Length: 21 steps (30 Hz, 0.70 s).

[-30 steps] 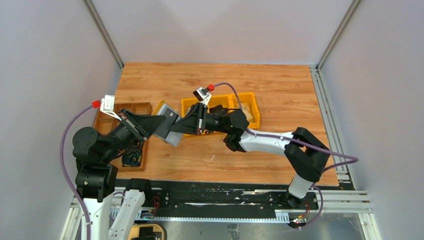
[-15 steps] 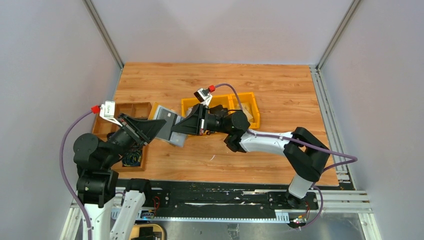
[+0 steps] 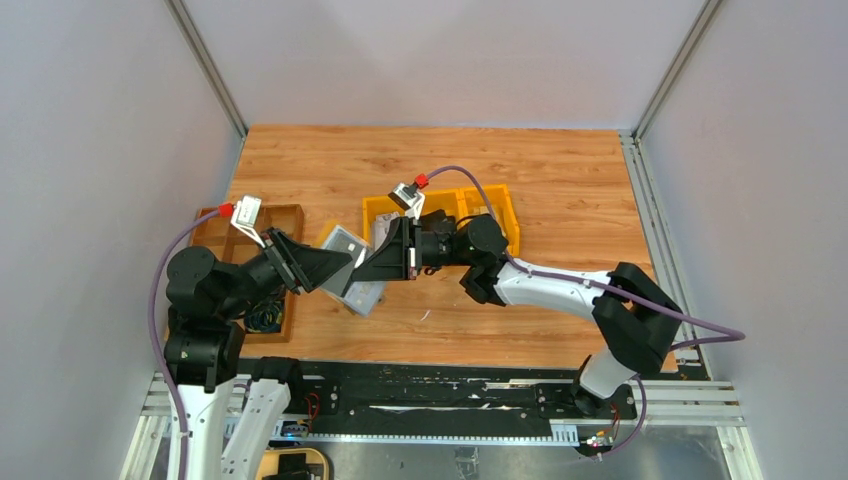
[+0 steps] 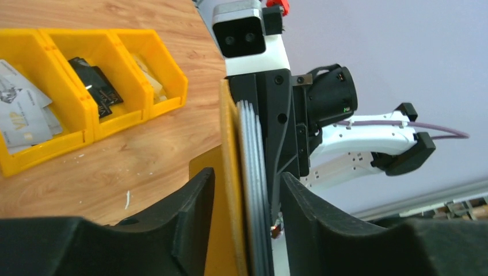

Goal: Take the credit cards out of the card holder
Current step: Remove the credit card from the card holder.

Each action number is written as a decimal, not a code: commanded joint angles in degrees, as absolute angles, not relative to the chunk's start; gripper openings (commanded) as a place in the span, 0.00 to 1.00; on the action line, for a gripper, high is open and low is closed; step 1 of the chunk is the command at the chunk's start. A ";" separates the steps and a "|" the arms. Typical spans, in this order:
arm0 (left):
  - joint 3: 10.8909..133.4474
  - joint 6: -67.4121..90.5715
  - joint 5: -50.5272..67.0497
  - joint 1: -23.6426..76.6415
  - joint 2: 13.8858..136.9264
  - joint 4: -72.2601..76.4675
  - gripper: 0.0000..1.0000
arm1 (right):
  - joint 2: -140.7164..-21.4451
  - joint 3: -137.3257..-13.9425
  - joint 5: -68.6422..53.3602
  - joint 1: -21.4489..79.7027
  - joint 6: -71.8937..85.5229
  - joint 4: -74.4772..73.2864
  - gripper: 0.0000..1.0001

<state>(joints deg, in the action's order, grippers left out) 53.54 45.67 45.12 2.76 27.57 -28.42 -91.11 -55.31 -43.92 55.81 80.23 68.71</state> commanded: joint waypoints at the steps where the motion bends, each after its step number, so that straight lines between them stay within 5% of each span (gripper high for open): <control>1: 52.82 49.16 50.93 2.90 28.19 -24.37 0.44 | -88.28 -55.37 -47.01 55.48 77.16 66.97 0.00; 8: 53.62 49.76 51.18 2.90 28.13 -24.03 0.24 | -86.68 -52.82 -46.72 54.38 77.55 67.31 0.00; 21: 55.54 50.01 48.17 2.90 28.30 -23.72 0.15 | -85.84 -48.46 -42.43 54.32 79.67 72.75 0.00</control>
